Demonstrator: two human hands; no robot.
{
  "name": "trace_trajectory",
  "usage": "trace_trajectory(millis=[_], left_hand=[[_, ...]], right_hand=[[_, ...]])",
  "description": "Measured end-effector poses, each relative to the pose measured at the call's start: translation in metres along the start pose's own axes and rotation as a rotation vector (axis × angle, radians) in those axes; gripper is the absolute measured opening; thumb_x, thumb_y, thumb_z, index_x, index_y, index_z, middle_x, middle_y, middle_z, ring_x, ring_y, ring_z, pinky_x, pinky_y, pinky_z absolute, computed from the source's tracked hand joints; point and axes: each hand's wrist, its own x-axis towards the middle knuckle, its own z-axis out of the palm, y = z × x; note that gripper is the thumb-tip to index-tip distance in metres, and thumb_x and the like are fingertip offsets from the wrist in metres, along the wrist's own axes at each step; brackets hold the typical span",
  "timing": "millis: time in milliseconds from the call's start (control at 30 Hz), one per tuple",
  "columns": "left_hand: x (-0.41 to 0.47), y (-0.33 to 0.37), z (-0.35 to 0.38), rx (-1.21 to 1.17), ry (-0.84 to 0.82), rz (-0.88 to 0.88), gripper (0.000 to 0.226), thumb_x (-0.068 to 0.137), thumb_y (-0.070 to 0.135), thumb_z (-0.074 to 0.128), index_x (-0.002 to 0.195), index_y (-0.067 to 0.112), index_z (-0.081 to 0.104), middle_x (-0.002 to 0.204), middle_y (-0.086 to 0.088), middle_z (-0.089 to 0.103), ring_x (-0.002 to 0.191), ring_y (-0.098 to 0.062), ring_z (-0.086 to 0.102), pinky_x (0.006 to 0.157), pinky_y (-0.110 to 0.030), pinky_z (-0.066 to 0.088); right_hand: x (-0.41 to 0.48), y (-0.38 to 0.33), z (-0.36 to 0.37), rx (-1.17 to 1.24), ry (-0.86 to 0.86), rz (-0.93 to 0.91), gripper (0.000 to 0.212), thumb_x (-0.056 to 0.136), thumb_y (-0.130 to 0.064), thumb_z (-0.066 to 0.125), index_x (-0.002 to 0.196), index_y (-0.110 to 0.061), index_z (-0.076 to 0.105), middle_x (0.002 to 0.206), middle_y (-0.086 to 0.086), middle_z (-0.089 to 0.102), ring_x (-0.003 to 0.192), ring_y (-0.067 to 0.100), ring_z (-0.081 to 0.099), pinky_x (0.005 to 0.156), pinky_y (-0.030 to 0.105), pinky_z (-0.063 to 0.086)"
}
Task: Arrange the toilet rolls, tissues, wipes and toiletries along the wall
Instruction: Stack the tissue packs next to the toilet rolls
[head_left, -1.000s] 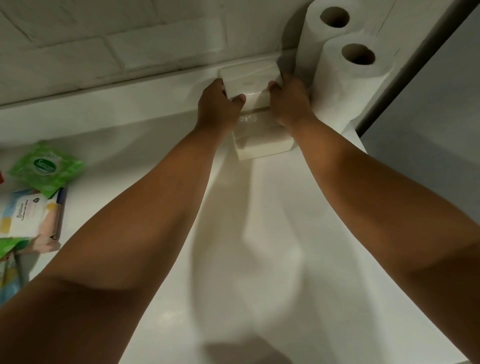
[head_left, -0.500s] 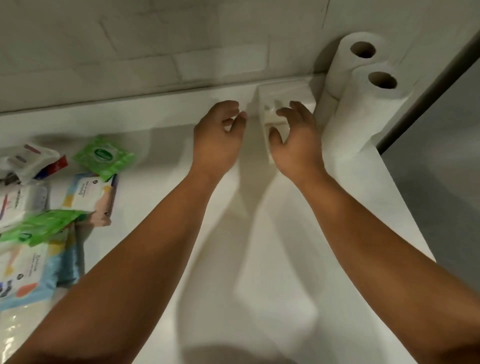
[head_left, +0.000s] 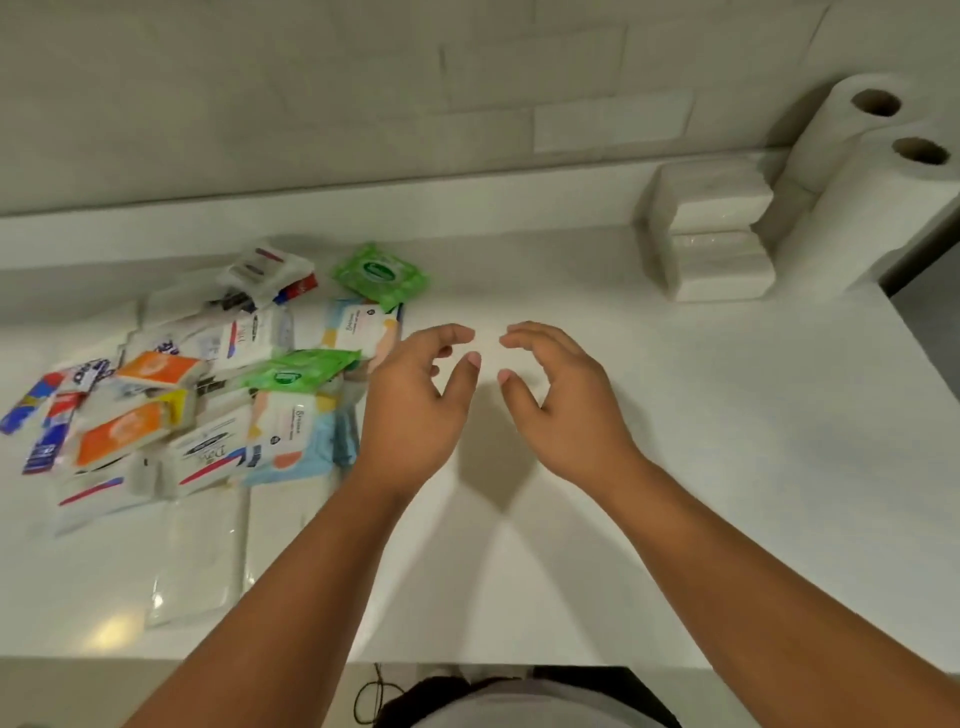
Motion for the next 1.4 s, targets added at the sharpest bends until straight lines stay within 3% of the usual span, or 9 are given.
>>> trace_trajectory(millis=[133, 233, 333, 400, 533, 733, 1033, 1200, 1400], left_hand=[[-0.039, -0.033, -0.058, 0.067, -0.026, -0.006, 0.023, 0.095, 0.023, 0.064, 0.117, 0.032, 0.065, 0.114, 0.017, 0.064, 0.109, -0.003, 0.059, 0.089, -0.010, 0.044], [-0.064, -0.061, -0.095, 0.129, -0.044, -0.032, 0.024, 0.096, 0.023, 0.064, 0.118, 0.031, 0.064, 0.109, 0.024, 0.059, 0.108, -0.008, 0.059, 0.092, -0.022, 0.047], [-0.086, -0.093, -0.126, 0.219, -0.064, -0.030, 0.028, 0.094, 0.017, 0.066, 0.121, 0.026, 0.064, 0.113, 0.019, 0.057, 0.111, -0.015, 0.059, 0.096, -0.033, 0.049], [-0.099, -0.111, -0.141, 0.280, -0.085, -0.030, 0.030, 0.093, 0.013, 0.066, 0.121, 0.022, 0.065, 0.116, 0.013, 0.060, 0.110, -0.017, 0.059, 0.095, -0.031, 0.048], [-0.115, -0.143, -0.158, 0.432, -0.126, -0.031, 0.031, 0.090, 0.008, 0.065, 0.119, 0.017, 0.065, 0.121, 0.002, 0.065, 0.110, -0.020, 0.057, 0.088, -0.022, 0.039], [-0.121, -0.160, -0.167, 0.459, -0.200, -0.016, 0.031, 0.089, 0.000, 0.061, 0.118, 0.010, 0.067, 0.119, -0.005, 0.067, 0.111, -0.023, 0.059, 0.092, -0.021, 0.038], [-0.102, -0.158, -0.170, 0.470, -0.260, 0.024, 0.028, 0.090, 0.000, 0.059, 0.115, 0.007, 0.070, 0.121, -0.011, 0.069, 0.108, -0.030, 0.065, 0.091, -0.027, 0.045], [-0.085, -0.151, -0.170, 0.436, -0.263, -0.137, 0.029, 0.097, 0.008, 0.055, 0.123, 0.013, 0.067, 0.125, -0.008, 0.067, 0.114, -0.025, 0.061, 0.090, -0.024, 0.042], [-0.081, -0.148, -0.163, 0.469, -0.308, -0.074, 0.035, 0.097, 0.012, 0.057, 0.132, 0.014, 0.062, 0.130, -0.010, 0.064, 0.118, -0.028, 0.059, 0.099, -0.036, 0.047]], right_hand=[[-0.034, -0.028, 0.053, -0.023, -0.109, 0.016, 0.033, 0.091, -0.022, 0.060, 0.124, -0.019, 0.061, 0.131, -0.005, 0.057, 0.125, 0.009, 0.051, 0.107, 0.028, 0.041], [-0.059, -0.046, 0.090, -0.051, -0.209, 0.049, 0.037, 0.090, -0.024, 0.060, 0.127, -0.021, 0.059, 0.133, -0.007, 0.055, 0.125, 0.009, 0.050, 0.108, 0.023, 0.038], [-0.082, -0.061, 0.124, -0.080, -0.286, 0.087, 0.042, 0.090, -0.026, 0.062, 0.132, -0.020, 0.056, 0.135, -0.006, 0.053, 0.126, 0.009, 0.049, 0.109, 0.023, 0.037], [-0.095, -0.069, 0.143, -0.122, -0.333, 0.118, 0.053, 0.089, -0.032, 0.065, 0.138, -0.019, 0.049, 0.141, -0.005, 0.049, 0.129, 0.010, 0.045, 0.112, 0.029, 0.037], [-0.113, -0.082, 0.171, -0.199, -0.489, 0.197, 0.092, 0.079, -0.050, 0.072, 0.152, -0.019, 0.025, 0.152, -0.005, 0.035, 0.137, 0.014, 0.034, 0.113, 0.026, 0.028], [-0.119, -0.090, 0.213, -0.274, -0.360, 0.209, 0.099, 0.060, -0.067, 0.070, 0.140, -0.023, 0.032, 0.122, -0.006, 0.050, 0.111, 0.014, 0.047, 0.097, 0.035, 0.043], [-0.121, -0.090, 0.231, -0.415, -0.242, 0.240, 0.126, 0.047, -0.082, 0.058, 0.149, -0.020, 0.017, 0.135, -0.002, 0.042, 0.120, 0.019, 0.043, 0.102, 0.041, 0.041], [-0.119, -0.094, 0.230, -0.433, -0.263, 0.273, 0.122, 0.052, -0.073, 0.063, 0.149, -0.019, 0.012, 0.135, 0.000, 0.040, 0.122, 0.022, 0.041, 0.102, 0.042, 0.039], [-0.120, -0.074, 0.190, -0.466, -0.319, 0.302, 0.109, 0.058, -0.057, 0.069, 0.147, -0.021, 0.017, 0.135, -0.001, 0.041, 0.121, 0.022, 0.040, 0.102, 0.039, 0.039]])
